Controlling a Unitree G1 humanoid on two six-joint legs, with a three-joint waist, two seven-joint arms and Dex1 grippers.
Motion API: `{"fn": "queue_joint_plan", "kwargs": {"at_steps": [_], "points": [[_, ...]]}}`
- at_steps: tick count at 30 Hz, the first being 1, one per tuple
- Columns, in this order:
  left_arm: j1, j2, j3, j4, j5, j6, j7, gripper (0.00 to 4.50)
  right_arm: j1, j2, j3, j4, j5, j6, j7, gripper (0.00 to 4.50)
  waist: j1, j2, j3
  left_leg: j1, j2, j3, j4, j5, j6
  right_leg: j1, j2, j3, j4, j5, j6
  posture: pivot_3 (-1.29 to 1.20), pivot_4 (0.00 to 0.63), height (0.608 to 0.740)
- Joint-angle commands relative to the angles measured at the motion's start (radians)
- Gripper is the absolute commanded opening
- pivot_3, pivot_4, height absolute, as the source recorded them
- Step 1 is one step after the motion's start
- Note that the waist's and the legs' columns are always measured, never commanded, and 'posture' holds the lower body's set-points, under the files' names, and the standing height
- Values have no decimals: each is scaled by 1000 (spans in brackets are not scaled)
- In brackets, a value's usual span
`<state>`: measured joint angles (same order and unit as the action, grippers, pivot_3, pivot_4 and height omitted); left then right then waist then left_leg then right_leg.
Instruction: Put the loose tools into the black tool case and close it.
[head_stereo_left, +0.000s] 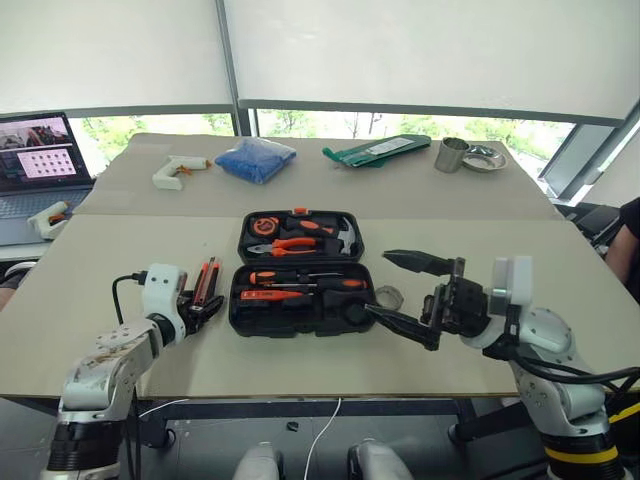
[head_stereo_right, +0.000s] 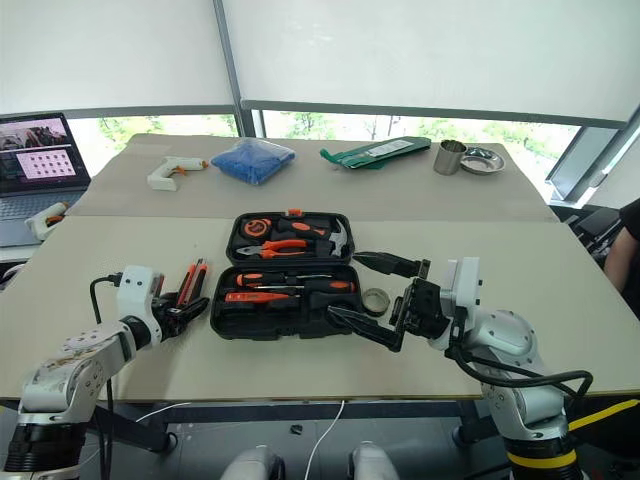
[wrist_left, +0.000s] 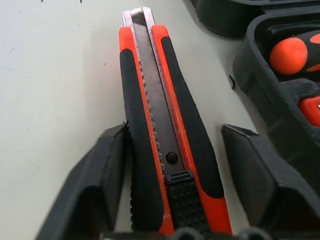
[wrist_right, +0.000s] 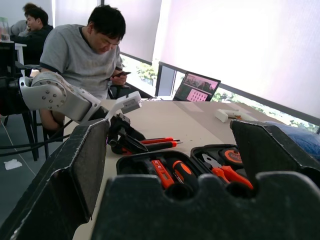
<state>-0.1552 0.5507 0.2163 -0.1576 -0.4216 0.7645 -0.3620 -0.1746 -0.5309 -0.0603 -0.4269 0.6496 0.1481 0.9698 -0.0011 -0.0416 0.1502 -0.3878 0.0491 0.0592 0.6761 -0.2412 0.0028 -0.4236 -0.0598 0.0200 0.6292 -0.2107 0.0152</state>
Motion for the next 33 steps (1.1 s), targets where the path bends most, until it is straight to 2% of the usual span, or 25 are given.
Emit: {"fn": "queue_joint_plan", "kwargs": {"at_steps": [1, 5, 7, 9, 12, 15, 20, 23, 25, 33], "points": [[20, -24, 31, 17, 11, -73, -6, 1741, -8, -14, -21, -42, 15, 13, -14, 4500, 1, 0, 0, 0, 0, 0, 0, 0, 0, 0, 0, 0, 0, 0, 0, 0, 150, 740], [-12, -13, 145, 63, -24, -304, -112, 1741, -3, -26, -29, -44, 14, 16, -14, 4500, 3, -1, 1, -2, 1, 0, 0, 0, 0, -2, 0, -1, 0, 0, 0, 0, 150, 740], [-28, 43, 147, 95, -38, -364, -235, 1741, -1, -34, -37, -42, 16, 16, -11, 4500, 3, -2, 1, -2, 1, 0, 0, 0, 0, -2, 0, -1, 0, 0, -2, 0, 150, 740], [-55, 125, 99, 109, -71, -373, -428, 1741, 6, -49, -54, -36, 22, 21, -10, 4500, 3, -2, 1, -3, 1, 0, 0, 0, 0, -3, 0, -1, -1, -2, -8, 0, 150, 740], [-108, 274, -72, 74, -49, -387, -720, 1741, 38, -88, -83, -20, 23, 26, 15, 4500, 13, -1, 1, -5, -1, 0, 0, 0, 0, -3, -1, -1, -2, -3, -9, 0, 150, 740], [-198, 323, -228, 51, 1, -391, -857, 1741, 68, -121, -101, -10, 17, 28, 39, 4500, 18, 0, 2, -7, -2, 1, 0, 0, 0, -3, -2, -1, -4, -3, -8, 0, 150, 740], [-373, 268, -446, 57, 134, -339, -871, 1741, 107, -133, -107, -19, 5, 21, 40, 4500, 14, -1, 2, -10, -2, -1, 1, 0, 1, -4, 0, 0, -5, -3, -5, 0, 150, 740], [-407, 236, -517, 88, 195, -358, -877, 1741, 131, -130, -107, -39, 3, 23, 28, 4500, 5, 0, 2, -10, -1, -1, 1, -1, 2, -5, 2, 0, -4, -3, 4, 0, 150, 740], [-417, 232, -567, 110, 256, -403, -889, 1741, 151, -129, -107, -54, 4, 26, 21, 4500, 2, 0, 2, -10, -1, -2, 1, -1, 2, -5, 3, 0, -3, -3, 4, 0, 150, 740], [-449, 220, -625, 183, 361, -489, -900, 1741, 198, -117, -114, -79, -5, 9, -3, 4500, 3, 0, 2, -6, -1, -2, 2, -1, 3, -1, 2, 1, -3, -4, 4, 0, 150, 740]]}}
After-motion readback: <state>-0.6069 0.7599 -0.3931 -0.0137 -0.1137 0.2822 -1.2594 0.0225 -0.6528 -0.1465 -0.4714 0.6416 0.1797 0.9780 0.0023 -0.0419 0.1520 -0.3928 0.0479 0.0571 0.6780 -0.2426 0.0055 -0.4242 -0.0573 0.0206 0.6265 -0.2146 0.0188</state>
